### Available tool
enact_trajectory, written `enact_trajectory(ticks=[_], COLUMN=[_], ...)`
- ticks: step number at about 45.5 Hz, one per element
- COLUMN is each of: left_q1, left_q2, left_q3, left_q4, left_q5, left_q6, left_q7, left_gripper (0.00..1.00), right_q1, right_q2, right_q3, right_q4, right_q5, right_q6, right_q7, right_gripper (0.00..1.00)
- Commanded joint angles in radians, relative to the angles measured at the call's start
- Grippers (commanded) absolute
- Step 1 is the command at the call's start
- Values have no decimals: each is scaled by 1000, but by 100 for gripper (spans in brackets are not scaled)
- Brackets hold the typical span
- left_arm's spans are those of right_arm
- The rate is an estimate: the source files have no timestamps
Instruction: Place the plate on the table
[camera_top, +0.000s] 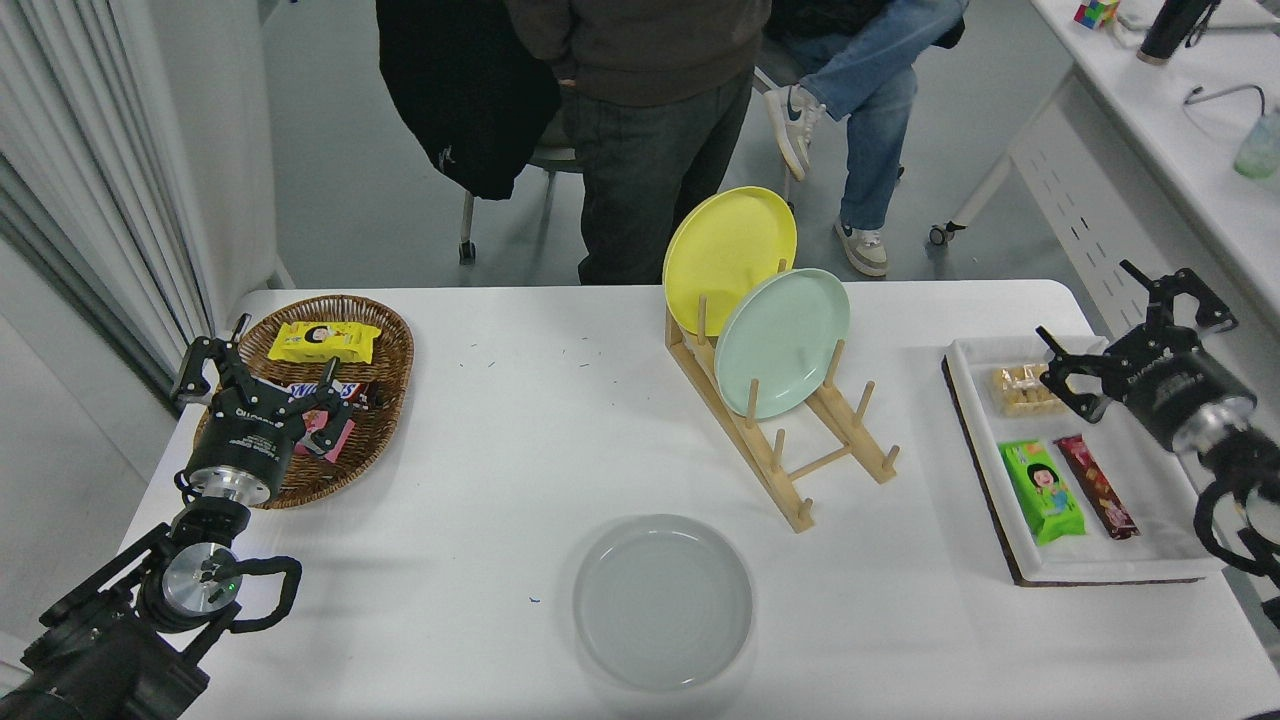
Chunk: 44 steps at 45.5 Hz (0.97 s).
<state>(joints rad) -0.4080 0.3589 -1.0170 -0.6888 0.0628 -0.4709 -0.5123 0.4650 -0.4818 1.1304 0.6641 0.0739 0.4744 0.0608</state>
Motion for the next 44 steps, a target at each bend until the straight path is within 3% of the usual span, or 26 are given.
enact_trajectory(ticks=[1, 15, 44], left_q1=[0, 0, 0], left_q2=[0, 0, 0], left_q3=[0, 0, 0], left_q4=[0, 0, 0], left_q5=[0, 0, 0], left_q6=[0, 0, 0], left_q7=[0, 0, 0], left_gripper=[98, 98, 98], right_q1=[-39, 27, 24], right_q2=[31, 107, 123], right_q3=[55, 48, 14], right_q4=[-21, -86, -84], right_q5=[3, 4, -2], right_q6=[4, -69, -51], right_q7=[42, 43, 63], right_gripper=[99, 99, 99])
